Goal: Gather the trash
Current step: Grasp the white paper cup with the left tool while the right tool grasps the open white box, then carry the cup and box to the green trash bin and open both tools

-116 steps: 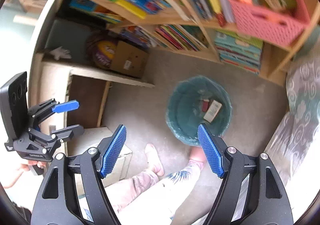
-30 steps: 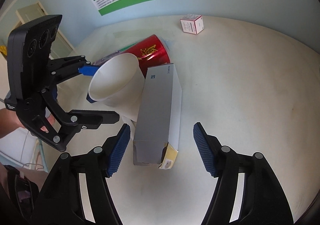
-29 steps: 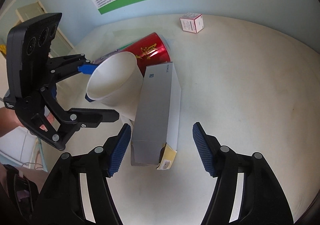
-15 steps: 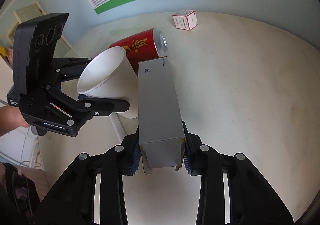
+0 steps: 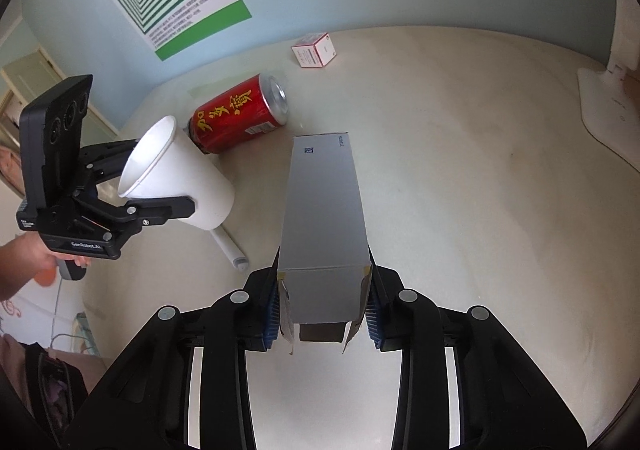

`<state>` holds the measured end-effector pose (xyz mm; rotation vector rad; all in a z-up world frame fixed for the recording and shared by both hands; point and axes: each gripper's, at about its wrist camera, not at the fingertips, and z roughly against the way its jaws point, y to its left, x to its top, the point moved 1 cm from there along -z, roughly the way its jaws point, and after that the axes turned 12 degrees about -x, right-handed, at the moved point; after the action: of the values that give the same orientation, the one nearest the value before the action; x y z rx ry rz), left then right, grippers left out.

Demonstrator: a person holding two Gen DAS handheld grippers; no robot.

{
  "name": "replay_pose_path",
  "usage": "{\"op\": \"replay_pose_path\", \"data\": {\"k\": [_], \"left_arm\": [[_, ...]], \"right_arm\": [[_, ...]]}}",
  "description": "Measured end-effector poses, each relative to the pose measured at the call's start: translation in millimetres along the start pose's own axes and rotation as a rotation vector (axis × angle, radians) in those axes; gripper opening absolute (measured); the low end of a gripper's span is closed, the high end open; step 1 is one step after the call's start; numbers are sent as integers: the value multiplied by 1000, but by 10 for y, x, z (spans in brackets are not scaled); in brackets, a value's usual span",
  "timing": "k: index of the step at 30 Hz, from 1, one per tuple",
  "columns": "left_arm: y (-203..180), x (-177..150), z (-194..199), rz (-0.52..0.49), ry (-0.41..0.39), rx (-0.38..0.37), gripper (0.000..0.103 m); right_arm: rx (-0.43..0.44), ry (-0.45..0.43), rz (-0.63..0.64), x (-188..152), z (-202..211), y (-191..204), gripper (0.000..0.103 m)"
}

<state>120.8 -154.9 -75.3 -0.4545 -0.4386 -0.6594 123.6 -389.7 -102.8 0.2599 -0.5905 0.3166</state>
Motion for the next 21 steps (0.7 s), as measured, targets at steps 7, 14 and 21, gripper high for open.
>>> {"op": "replay_pose_path", "data": {"k": [7,14,21], "left_arm": [[-134,-41,179,-72,-18,-22,57],[-372,-197,327,-191,-21,-58,57],[-678,-418,396,-318,7,-132,57]], "right_arm": [[-50,-35,-66,-218,278,119,34],[-116,-77,-161,-597,593,293,34],[-198,-123,-280,-1143,937,512,34]]}}
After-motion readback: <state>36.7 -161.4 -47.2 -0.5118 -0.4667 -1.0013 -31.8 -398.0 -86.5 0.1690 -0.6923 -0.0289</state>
